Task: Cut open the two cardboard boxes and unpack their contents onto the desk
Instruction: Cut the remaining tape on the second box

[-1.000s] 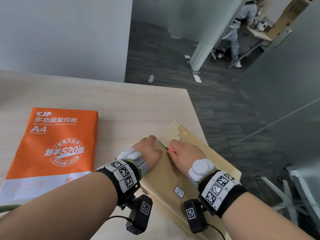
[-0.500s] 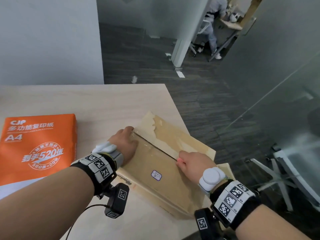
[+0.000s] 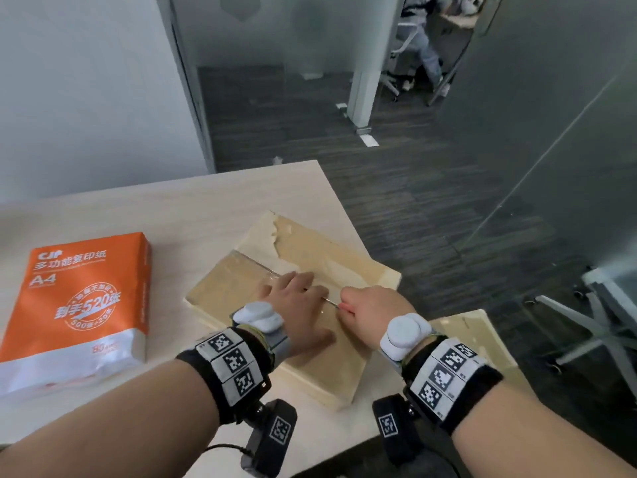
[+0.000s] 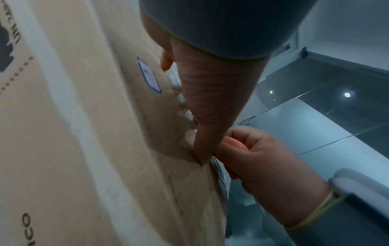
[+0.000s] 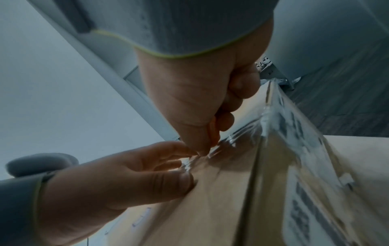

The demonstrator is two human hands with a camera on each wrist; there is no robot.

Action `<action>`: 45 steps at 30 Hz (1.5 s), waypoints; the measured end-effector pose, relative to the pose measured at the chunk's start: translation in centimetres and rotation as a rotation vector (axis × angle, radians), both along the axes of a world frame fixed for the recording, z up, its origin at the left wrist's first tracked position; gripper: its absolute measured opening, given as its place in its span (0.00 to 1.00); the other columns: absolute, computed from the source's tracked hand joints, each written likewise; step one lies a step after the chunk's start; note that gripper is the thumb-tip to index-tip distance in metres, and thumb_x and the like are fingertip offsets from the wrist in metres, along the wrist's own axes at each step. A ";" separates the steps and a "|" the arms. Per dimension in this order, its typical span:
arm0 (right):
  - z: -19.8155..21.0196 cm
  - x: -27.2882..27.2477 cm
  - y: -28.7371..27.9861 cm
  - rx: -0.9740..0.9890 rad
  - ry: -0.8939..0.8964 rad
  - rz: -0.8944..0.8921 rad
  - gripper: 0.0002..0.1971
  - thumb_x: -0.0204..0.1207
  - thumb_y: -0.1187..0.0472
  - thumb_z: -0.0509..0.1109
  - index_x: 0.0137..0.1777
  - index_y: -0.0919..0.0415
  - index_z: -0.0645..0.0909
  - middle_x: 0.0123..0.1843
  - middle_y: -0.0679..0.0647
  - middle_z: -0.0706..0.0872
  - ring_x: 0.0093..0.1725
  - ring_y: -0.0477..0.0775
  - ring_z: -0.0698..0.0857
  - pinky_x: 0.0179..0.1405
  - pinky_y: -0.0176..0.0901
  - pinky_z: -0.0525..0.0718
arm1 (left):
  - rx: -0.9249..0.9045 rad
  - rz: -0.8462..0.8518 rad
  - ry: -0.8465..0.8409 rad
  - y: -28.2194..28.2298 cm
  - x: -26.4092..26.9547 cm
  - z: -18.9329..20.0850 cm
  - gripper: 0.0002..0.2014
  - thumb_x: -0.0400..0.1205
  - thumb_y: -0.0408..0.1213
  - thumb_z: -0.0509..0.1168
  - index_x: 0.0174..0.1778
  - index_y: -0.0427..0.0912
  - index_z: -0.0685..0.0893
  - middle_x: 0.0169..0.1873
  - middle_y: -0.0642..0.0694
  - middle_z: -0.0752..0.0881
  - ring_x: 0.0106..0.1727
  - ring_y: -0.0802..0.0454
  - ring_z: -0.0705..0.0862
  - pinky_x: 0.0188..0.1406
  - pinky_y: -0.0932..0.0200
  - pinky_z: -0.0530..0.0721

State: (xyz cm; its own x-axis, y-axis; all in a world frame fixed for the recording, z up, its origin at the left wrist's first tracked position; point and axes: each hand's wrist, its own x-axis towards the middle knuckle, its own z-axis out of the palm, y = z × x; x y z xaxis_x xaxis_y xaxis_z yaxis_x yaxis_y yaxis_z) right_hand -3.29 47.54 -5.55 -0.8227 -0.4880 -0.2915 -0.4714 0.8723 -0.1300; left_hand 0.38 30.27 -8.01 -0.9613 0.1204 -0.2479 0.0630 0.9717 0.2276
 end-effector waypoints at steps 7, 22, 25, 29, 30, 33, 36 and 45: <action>0.0 1.6 5.3 -0.035 0.016 -0.016 0.11 0.85 0.51 0.58 0.42 0.54 0.66 0.30 0.50 0.68 0.36 0.65 0.76 0.34 0.48 0.70 | -0.041 0.095 -0.089 0.9 0.4 0.8 0.36 0.74 0.65 0.64 0.80 0.68 0.65 0.88 0.60 0.55 0.90 0.49 0.52 0.81 0.33 0.60; -3.9 4.5 12.2 -0.900 -0.533 -0.561 0.13 0.84 0.53 0.66 0.39 0.57 0.80 0.33 0.57 0.87 0.27 0.51 0.80 0.28 0.45 0.82 | -0.150 -0.179 -0.097 7.1 1.4 1.9 0.38 0.73 0.65 0.68 0.81 0.64 0.68 0.83 0.61 0.67 0.82 0.53 0.69 0.76 0.47 0.70; -4.9 4.6 11.5 -0.994 -0.587 -0.601 0.15 0.86 0.52 0.65 0.39 0.59 0.77 0.30 0.54 0.81 0.25 0.54 0.73 0.27 0.48 0.75 | -0.202 -0.195 -0.094 7.5 1.0 2.4 0.37 0.72 0.66 0.69 0.78 0.65 0.71 0.79 0.64 0.72 0.79 0.53 0.72 0.71 0.47 0.70; -5.5 4.5 10.4 -1.114 -0.679 -0.700 0.13 0.86 0.54 0.65 0.41 0.60 0.77 0.28 0.54 0.76 0.22 0.52 0.69 0.22 0.43 0.71 | -0.260 -0.169 -0.155 8.0 -0.1 3.1 0.35 0.67 0.70 0.71 0.70 0.66 0.77 0.67 0.62 0.82 0.70 0.50 0.78 0.68 0.47 0.74; -5.5 4.4 10.3 -1.143 -0.707 -0.736 0.13 0.85 0.55 0.66 0.41 0.60 0.76 0.28 0.53 0.75 0.22 0.51 0.68 0.21 0.42 0.69 | -0.272 -0.144 -0.189 8.2 -0.3 3.2 0.34 0.65 0.71 0.71 0.68 0.68 0.77 0.63 0.60 0.84 0.66 0.48 0.80 0.66 0.46 0.77; -5.5 3.9 9.7 -1.193 -0.789 -0.858 0.12 0.80 0.61 0.66 0.35 0.56 0.73 0.27 0.53 0.72 0.22 0.50 0.63 0.18 0.38 0.64 | -0.313 -0.043 -0.261 8.3 -0.5 3.4 0.37 0.56 0.76 0.68 0.63 0.75 0.72 0.53 0.54 0.82 0.53 0.44 0.80 0.57 0.43 0.84; -5.3 3.7 9.7 -1.213 -0.819 -0.885 0.11 0.74 0.67 0.63 0.31 0.56 0.72 0.27 0.52 0.71 0.23 0.50 0.61 0.19 0.37 0.62 | -0.344 -0.010 -0.289 8.5 -0.6 3.4 0.39 0.53 0.77 0.67 0.62 0.76 0.69 0.51 0.53 0.80 0.51 0.43 0.79 0.54 0.43 0.85; -6.8 2.9 9.6 -1.167 -0.728 -0.704 0.09 0.80 0.59 0.66 0.38 0.59 0.77 0.30 0.56 0.79 0.21 0.51 0.67 0.22 0.40 0.66 | -0.370 -0.030 -0.318 9.1 -0.8 4.2 0.39 0.58 0.73 0.73 0.66 0.73 0.70 0.58 0.52 0.78 0.53 0.45 0.77 0.54 0.46 0.84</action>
State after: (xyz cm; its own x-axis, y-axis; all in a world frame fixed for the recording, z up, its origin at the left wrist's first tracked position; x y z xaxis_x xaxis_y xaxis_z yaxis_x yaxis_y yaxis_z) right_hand -0.43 57.18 -12.32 -0.8302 -0.3100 -0.4634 0.4434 0.1367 -0.8858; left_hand -0.42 39.42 -3.77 -0.8284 -0.0047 -0.5601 0.0758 0.9898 -0.1205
